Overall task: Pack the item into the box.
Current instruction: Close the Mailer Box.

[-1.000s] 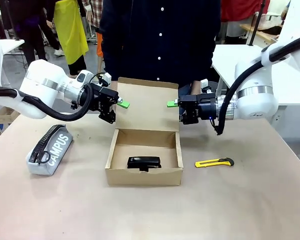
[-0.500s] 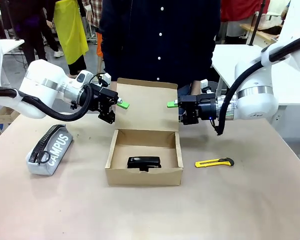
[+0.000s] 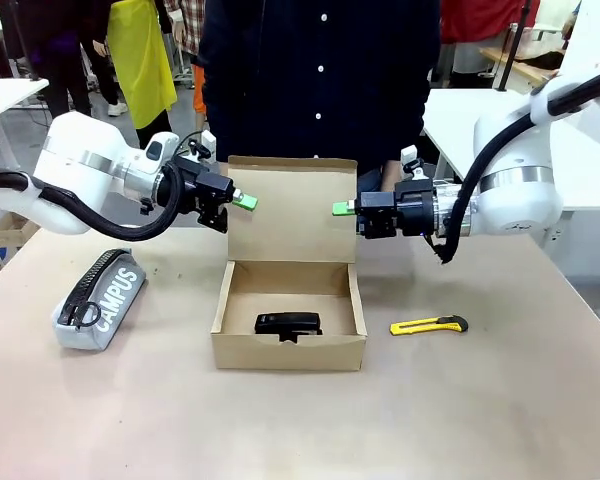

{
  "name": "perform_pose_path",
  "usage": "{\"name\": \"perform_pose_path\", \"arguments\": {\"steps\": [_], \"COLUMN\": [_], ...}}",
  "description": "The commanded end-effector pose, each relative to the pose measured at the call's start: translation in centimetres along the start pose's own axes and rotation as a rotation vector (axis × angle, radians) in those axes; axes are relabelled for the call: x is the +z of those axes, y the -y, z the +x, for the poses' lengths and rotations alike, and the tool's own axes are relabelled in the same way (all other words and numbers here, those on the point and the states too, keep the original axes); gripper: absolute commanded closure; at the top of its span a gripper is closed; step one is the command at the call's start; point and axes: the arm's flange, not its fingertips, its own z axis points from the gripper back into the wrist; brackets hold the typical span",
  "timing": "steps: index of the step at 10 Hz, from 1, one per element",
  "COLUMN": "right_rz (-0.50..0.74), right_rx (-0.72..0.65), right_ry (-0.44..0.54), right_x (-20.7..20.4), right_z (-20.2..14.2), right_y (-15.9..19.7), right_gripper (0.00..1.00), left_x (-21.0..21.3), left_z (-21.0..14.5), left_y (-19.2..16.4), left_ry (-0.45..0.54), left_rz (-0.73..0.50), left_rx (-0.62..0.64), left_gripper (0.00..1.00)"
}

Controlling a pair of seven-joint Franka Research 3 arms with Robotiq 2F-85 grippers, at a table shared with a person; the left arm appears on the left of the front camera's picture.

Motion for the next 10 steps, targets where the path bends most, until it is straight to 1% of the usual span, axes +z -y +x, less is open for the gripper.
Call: {"name": "perform_pose_path", "arguments": {"steps": [1, 3, 4, 5, 6, 8, 10], "right_rz": [-0.022, -0.012, -0.001, 0.016, 0.014, 0.064, 0.075], "right_rx": [0.103, 0.194, 0.244, 0.280, 0.311, 0.331, 0.350], "right_ry": [0.071, 0.121, 0.139, 0.154, 0.170, 0.170, 0.174], "right_x": [0.2, 0.6, 0.8, 0.9, 0.8, 0.2, 0.0], "right_z": [-1.7, -2.5, -3.0, -3.4, -3.8, -4.3, -5.0], "right_y": [-1.4, -2.2, -2.6, -2.9, -2.9, -2.4, -2.5], "right_gripper": [0.00, 0.00, 0.00, 0.00, 0.00, 0.00, 0.00], "left_x": [-0.7, -0.7, -0.6, -0.6, -0.6, -0.4, -0.5], "left_z": [-1.8, -3.1, -3.9, -4.8, -6.0, -7.5, -8.6], "left_y": [1.5, 2.2, 2.2, 2.3, 2.8, 2.9, 3.0], "left_ry": [0.067, 0.069, 0.087, 0.100, 0.111, 0.148, 0.174], "left_rz": [0.012, -0.013, -0.006, -0.014, -0.053, -0.079, -0.072], "left_rx": [-0.119, -0.184, -0.229, -0.287, -0.362, -0.458, -0.507], "left_gripper": [0.00, 0.00, 0.00, 0.00, 0.00, 0.00, 0.00]}}
